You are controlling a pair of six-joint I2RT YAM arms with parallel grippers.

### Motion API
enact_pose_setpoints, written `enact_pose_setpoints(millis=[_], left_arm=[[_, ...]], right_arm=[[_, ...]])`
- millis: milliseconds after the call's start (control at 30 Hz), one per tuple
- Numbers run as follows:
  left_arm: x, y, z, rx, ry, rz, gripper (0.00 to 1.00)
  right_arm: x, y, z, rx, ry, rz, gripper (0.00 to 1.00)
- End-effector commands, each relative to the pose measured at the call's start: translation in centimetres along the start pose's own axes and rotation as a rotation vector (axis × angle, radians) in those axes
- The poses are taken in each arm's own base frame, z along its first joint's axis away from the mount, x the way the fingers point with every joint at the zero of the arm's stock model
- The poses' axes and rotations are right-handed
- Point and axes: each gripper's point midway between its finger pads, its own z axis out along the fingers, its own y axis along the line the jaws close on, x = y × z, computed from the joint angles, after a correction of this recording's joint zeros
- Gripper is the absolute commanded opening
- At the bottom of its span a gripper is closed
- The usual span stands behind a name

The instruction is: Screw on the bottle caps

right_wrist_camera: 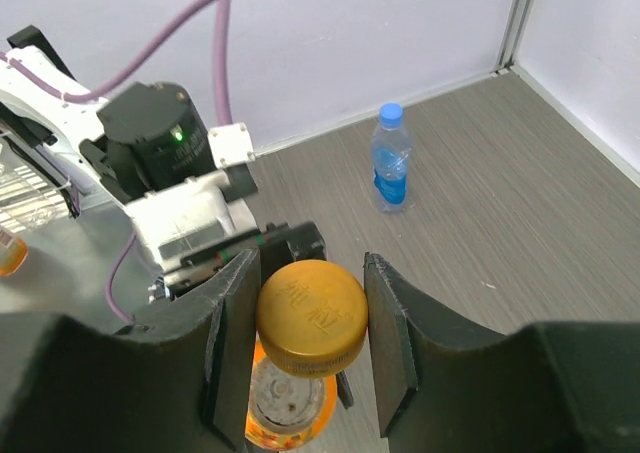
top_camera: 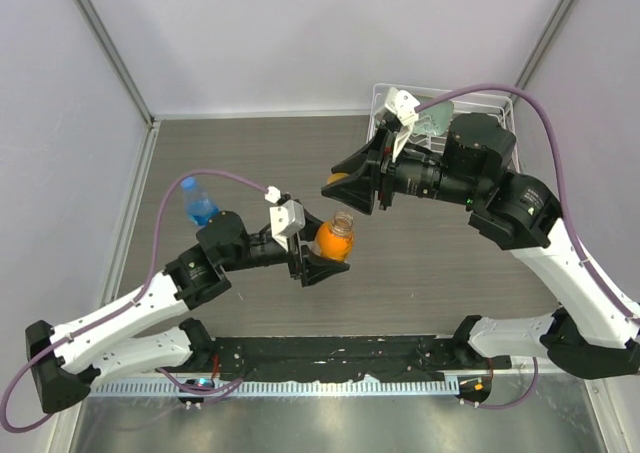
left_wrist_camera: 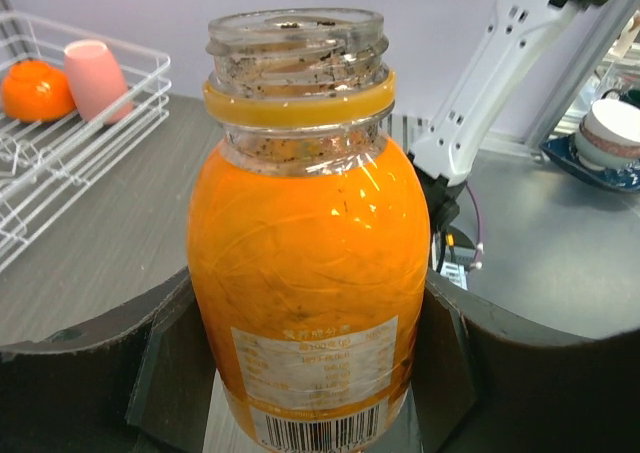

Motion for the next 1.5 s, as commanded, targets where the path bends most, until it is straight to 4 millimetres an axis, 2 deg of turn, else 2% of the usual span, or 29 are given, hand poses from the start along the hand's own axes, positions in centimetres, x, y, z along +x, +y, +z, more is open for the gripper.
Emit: enact_pose_setpoints(millis=[0, 33, 333, 667, 933, 1467], left_arm=[[-2.7, 0.1, -0.9, -0.009, -0.138, 0.056, 0.0], [-3.5, 0.2, -1.1, -0.012, -0.174, 0.067, 0.0], [-4.7, 1.4, -3.8, -0.065, -0.266, 0.061, 0.0], [-3.9, 1.8, -4.2, -0.077, -0.26, 0.037, 0.0], [-4.7, 1.6, -4.8, -0.079, -0.275, 0.036, 0.0], [-5.0, 1.1, -4.9, -0.051, -0.274, 0.023, 0.0]], right_arm=[[-2.9, 1.2, -0.5, -0.027, -0.11, -0.028, 0.01], [-2.5, 1.4, -0.1, -0.047, -0.121, -0.026, 0.01], [-1.9, 2.3, 1.2, -0.104, -0.175, 0.013, 0.01], [-2.0, 4.4, 3.5, -0.176, -0.229, 0.03, 0.01], [-1.2, 4.1, 4.2, -0.162, -0.21, 0.038, 0.01], [0.5, 3.7, 5.4, -0.155, -0.158, 0.057, 0.01]])
